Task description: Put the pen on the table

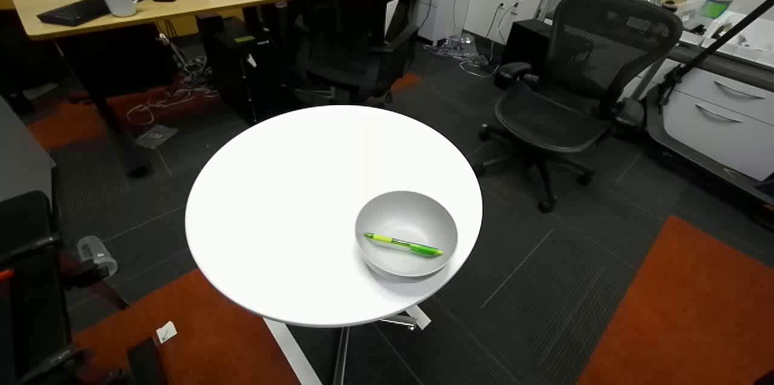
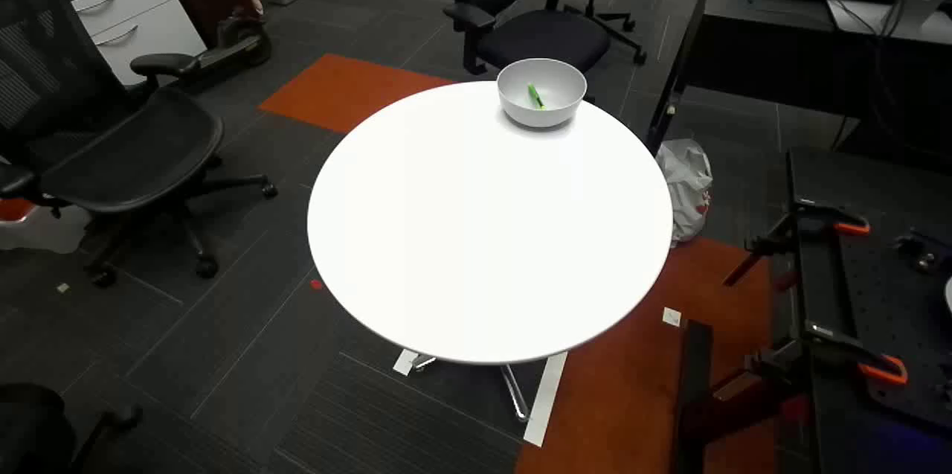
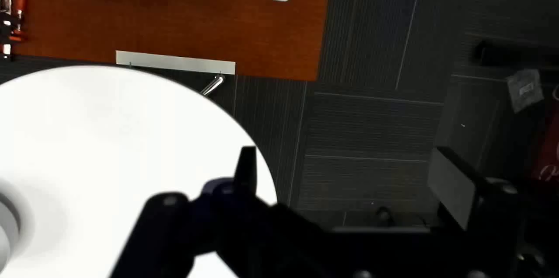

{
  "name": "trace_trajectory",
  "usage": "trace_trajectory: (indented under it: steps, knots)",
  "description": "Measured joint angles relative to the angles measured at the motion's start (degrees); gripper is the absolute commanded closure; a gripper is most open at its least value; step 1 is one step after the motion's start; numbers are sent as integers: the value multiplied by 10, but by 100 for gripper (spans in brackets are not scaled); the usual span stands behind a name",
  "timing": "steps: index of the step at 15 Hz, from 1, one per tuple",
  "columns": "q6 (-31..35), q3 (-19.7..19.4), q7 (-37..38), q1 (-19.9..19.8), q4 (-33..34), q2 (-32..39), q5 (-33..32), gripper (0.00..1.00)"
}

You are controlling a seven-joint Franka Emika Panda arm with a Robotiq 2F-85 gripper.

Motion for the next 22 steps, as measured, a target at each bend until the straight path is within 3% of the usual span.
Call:
trace_trajectory:
  steps: [10,16,22]
  knots:
    - [5,0,1,-9,0,1,-10,0]
    - [54,-20,27,-91,0,34,-95,0]
    - [134,-54,92,-166,14,121,-177,0]
